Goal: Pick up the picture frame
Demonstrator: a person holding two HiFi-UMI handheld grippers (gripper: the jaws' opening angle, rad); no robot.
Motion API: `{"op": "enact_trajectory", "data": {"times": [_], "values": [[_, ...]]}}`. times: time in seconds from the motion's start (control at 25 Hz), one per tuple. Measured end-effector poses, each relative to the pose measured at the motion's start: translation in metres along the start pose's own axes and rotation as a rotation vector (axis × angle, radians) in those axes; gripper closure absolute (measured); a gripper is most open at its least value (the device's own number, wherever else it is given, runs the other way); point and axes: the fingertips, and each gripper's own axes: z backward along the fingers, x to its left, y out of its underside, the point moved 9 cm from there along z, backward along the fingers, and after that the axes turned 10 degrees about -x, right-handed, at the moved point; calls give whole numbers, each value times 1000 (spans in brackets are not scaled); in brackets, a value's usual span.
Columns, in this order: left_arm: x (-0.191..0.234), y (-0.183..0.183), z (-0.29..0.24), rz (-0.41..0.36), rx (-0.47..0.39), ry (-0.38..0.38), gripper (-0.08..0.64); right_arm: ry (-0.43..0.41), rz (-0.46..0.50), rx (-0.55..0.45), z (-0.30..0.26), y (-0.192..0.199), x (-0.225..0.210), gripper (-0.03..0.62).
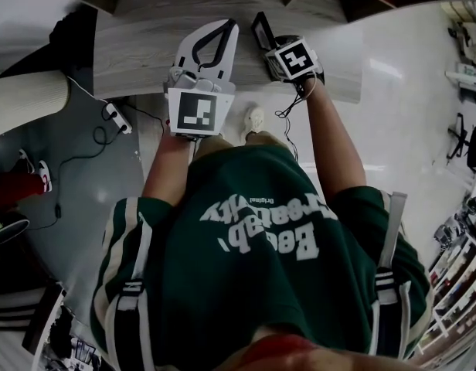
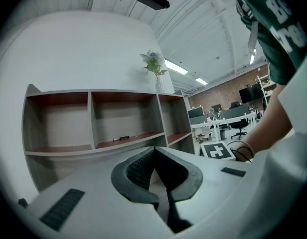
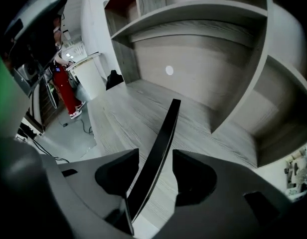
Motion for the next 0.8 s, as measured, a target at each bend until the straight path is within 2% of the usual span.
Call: {"op": "enact_trajectory", "data": {"times": [0.12, 0.36, 0.4, 0.44, 0.48, 0.64, 0.8], "values": [[4, 2, 2, 8, 5, -13, 541, -16, 27, 58, -11, 0, 0, 376], [18, 10, 9, 18, 7, -37, 541, -19, 17, 193, -36, 2, 0, 379], [21, 12, 10, 22, 7, -41, 541, -7, 21, 215, -40, 3, -1, 416], [23, 13, 10, 26, 7, -46, 541, 8, 27, 230, -43, 3, -3, 495], [26, 15, 10, 29, 7, -50, 541, 15, 30, 238, -47, 4, -4, 520], [35, 16, 11, 31, 6, -62, 541, -2, -14, 249, -52, 5, -6, 543], [37, 19, 12, 36, 12, -66, 541, 13, 2, 236, -51, 2, -3, 552]]}}
